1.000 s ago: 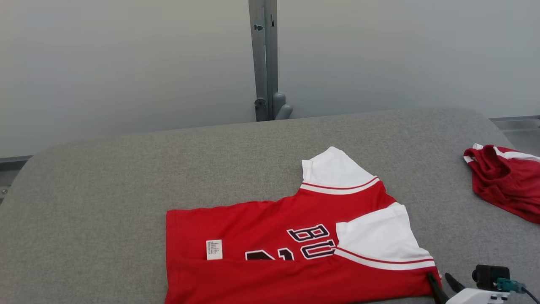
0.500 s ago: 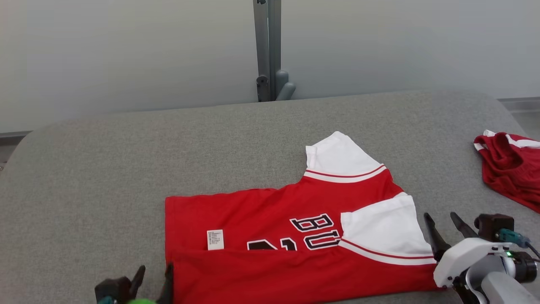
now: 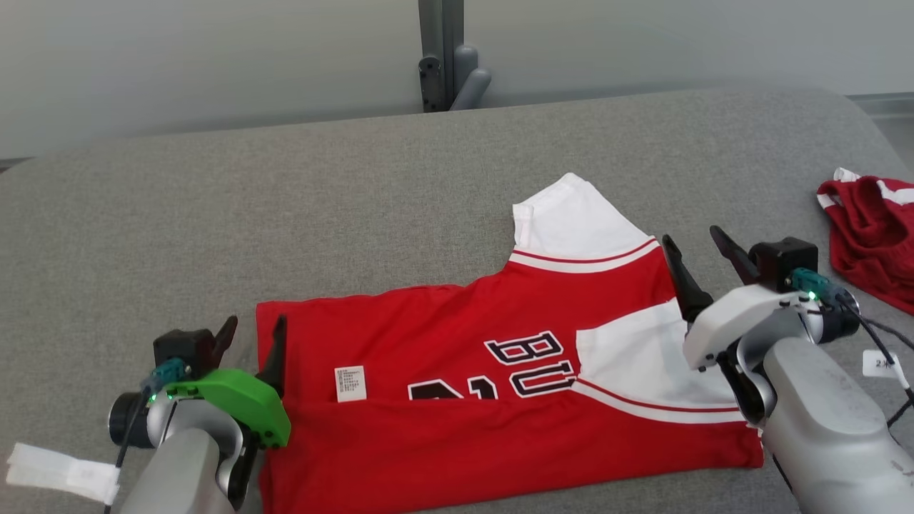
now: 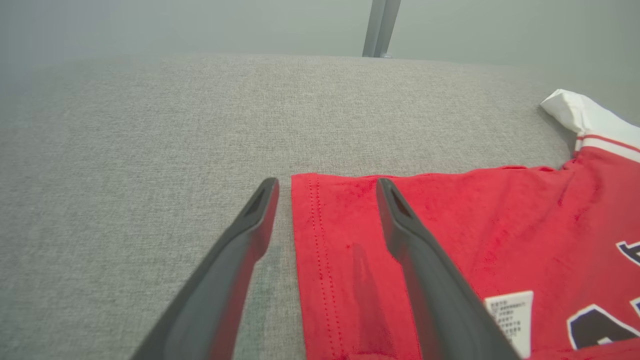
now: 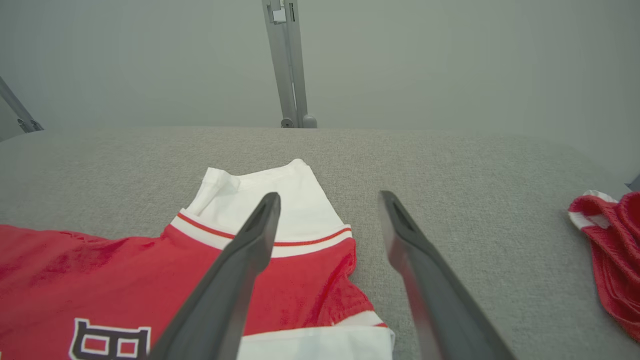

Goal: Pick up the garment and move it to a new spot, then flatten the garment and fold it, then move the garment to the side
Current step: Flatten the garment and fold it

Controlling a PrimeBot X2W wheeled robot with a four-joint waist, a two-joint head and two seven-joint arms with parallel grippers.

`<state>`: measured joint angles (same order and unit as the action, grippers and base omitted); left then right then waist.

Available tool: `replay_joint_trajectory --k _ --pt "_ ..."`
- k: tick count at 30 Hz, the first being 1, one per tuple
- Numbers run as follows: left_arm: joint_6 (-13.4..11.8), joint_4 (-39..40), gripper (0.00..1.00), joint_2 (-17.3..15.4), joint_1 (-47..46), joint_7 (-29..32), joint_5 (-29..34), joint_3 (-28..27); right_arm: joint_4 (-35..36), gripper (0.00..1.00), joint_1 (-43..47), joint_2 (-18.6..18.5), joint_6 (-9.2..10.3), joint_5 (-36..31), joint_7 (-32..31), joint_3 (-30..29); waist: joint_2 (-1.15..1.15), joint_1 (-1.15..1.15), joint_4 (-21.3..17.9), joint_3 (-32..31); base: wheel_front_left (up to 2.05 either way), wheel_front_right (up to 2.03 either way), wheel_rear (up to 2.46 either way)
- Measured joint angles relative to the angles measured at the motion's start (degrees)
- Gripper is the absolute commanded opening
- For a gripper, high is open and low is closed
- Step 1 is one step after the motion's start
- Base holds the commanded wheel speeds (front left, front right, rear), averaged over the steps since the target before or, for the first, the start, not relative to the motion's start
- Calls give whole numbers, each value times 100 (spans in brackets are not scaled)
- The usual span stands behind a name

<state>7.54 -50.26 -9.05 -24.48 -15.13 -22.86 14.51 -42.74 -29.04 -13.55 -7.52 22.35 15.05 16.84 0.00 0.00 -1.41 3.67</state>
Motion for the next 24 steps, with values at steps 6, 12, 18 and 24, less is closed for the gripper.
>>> replay_joint_trajectory --k 6,12,18,24 --pt "0 -488 100 -80 -722 0 -191 305 -307 100 -745 26 0 -148 0 156 0 0 -9 388 0 0 0" --pt "0 -975 100 -59 -1134 27 -358 557 -560 100 -1328 80 0 -127 0 349 0 0 20 716 0 0 0" --pt "0 -1294 100 -4 -1396 34 -533 693 -702 100 -1742 57 0 -47 0 533 0 0 74 971 0 0 0" --pt "0 -1400 8 83 -1512 0 -622 851 -1096 100 -2108 10 0 68 -29 671 0 1 167 1130 0 0 0"
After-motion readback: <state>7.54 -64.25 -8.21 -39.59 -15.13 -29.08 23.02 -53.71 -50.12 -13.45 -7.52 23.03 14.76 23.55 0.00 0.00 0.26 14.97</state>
